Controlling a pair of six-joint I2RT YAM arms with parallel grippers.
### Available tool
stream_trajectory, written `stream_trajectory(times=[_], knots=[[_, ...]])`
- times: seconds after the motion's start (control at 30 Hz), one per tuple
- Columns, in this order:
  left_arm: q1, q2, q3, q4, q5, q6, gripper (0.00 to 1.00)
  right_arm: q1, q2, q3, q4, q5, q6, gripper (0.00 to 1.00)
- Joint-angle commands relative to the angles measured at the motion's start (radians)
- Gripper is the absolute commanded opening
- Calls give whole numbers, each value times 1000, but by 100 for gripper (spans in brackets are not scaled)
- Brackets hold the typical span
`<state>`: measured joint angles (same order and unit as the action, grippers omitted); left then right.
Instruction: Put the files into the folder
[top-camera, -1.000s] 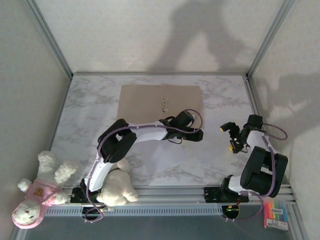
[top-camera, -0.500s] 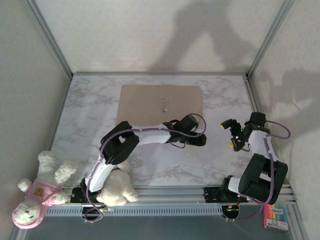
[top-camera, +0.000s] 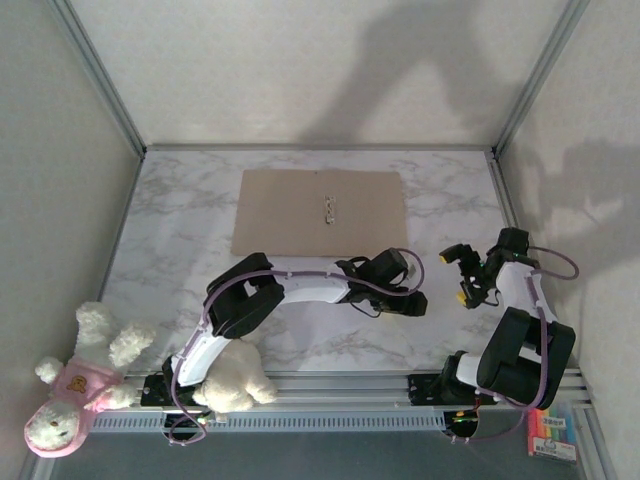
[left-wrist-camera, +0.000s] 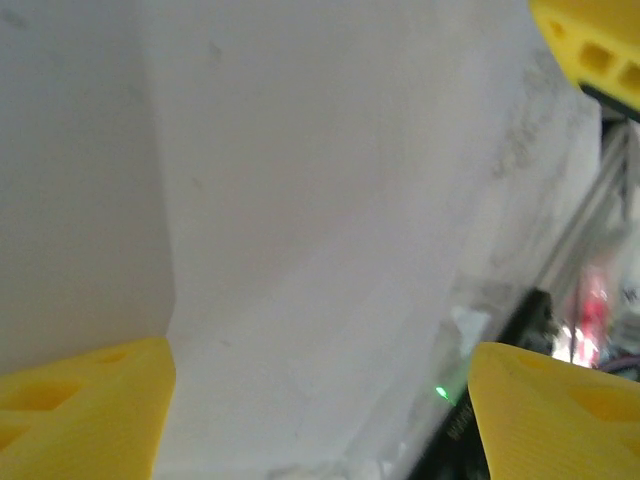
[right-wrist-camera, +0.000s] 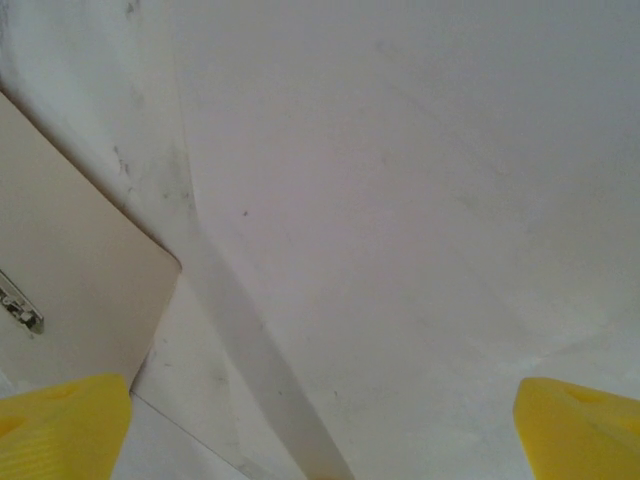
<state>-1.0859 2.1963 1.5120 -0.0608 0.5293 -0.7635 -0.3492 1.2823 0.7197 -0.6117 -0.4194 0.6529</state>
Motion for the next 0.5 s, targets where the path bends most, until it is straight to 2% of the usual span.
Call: stream_trajectory(times=[0.0, 0.23, 0.47], knots=[[-16, 2, 3, 42, 97, -15, 77, -4, -30, -2, -57, 44, -17, 99], [25, -37, 55, -97, -86, 84, 77, -4, -49, -45, -53, 67, -22, 99], [77, -23, 159, -175, -246, 256, 80, -4, 31, -68, 12, 75, -23, 99]])
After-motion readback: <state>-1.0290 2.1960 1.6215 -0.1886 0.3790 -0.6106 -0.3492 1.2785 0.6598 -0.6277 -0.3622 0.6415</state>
